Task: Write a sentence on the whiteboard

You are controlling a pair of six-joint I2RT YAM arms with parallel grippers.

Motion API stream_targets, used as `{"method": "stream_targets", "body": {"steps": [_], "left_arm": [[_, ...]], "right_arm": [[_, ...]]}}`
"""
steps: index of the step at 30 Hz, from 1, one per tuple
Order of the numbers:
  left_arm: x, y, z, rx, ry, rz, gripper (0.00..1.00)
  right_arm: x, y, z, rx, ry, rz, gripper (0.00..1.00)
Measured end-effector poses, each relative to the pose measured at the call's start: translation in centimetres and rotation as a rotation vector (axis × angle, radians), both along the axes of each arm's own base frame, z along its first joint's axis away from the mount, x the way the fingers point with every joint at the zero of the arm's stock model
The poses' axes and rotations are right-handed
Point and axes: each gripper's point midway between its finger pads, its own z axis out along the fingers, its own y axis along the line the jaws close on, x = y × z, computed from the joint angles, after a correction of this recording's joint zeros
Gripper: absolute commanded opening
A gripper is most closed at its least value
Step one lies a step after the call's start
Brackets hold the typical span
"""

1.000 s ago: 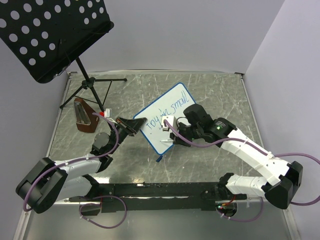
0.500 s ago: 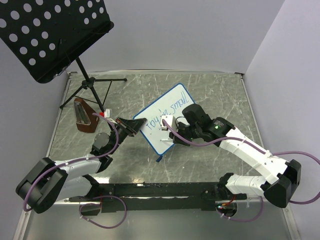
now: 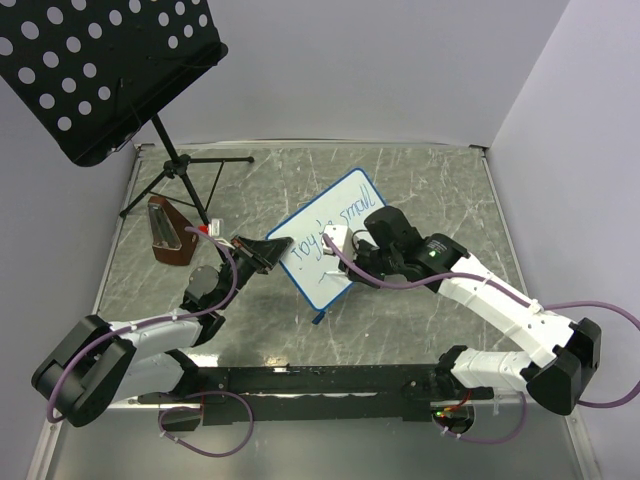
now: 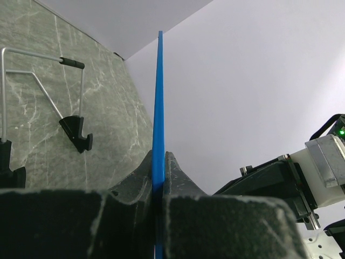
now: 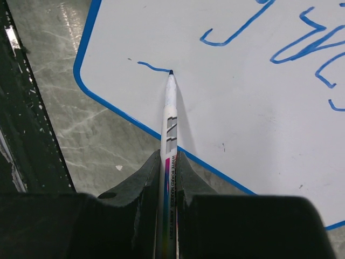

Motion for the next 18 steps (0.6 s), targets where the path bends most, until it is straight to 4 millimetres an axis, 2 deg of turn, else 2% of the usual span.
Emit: {"method": "stream_targets", "body": {"steps": [13,18], "left_arm": [[0.12,0.10,-0.12,0.005,0.001,0.007,0.01],[0.05,0.05,-0.02,-0.001,0.002,0.002,0.01]], "right_arm": [[0.36,0.11,0.03,0.000,0.001,-0.016,0.00],[0.45,0.49,0.70,0.020,-0.003,-0.012,0.00]]}}
